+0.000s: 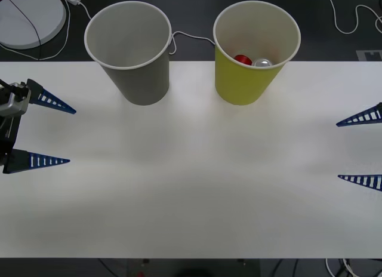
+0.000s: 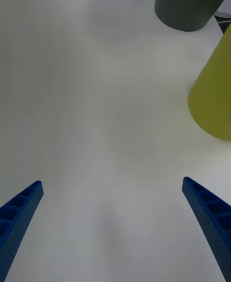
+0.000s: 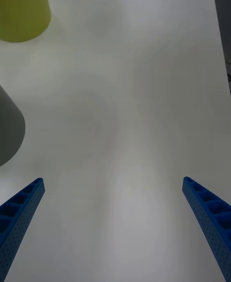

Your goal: Put the can into the green bin and the plastic bottle into the gray bin

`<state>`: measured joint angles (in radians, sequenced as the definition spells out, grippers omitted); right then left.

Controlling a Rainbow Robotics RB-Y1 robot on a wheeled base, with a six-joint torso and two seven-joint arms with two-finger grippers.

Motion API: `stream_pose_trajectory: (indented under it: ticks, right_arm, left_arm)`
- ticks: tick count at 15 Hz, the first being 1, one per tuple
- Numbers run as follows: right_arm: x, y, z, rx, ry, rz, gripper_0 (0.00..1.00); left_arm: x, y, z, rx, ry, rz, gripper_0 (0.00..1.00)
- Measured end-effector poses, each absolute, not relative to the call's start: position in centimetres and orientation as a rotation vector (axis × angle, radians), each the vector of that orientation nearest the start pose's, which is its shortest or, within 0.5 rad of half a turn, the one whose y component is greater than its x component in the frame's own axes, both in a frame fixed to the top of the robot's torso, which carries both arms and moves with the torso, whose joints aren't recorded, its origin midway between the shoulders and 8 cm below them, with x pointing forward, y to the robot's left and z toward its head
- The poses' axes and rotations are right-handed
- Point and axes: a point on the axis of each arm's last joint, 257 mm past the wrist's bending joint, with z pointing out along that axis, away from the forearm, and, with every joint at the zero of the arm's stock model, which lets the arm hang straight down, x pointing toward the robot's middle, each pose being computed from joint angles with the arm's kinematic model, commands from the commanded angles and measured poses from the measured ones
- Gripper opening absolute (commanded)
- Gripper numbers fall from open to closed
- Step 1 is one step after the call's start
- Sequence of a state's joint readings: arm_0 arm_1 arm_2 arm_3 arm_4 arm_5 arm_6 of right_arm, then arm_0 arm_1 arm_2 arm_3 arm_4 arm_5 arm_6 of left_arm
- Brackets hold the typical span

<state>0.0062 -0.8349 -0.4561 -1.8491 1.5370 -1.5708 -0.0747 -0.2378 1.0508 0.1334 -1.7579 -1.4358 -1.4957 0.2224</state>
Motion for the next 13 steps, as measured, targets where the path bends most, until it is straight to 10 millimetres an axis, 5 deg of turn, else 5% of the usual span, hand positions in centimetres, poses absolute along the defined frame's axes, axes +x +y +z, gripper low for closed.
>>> stream_pose_trajectory:
  ticks: [13]
  right_arm:
    - [37.37, -31.01, -15.65, -1.644, 1.600, 0.116, 1.00]
  left_arm:
    - [39.47, 27.71, -13.22, 1.758, 1.622, -0.291, 1.00]
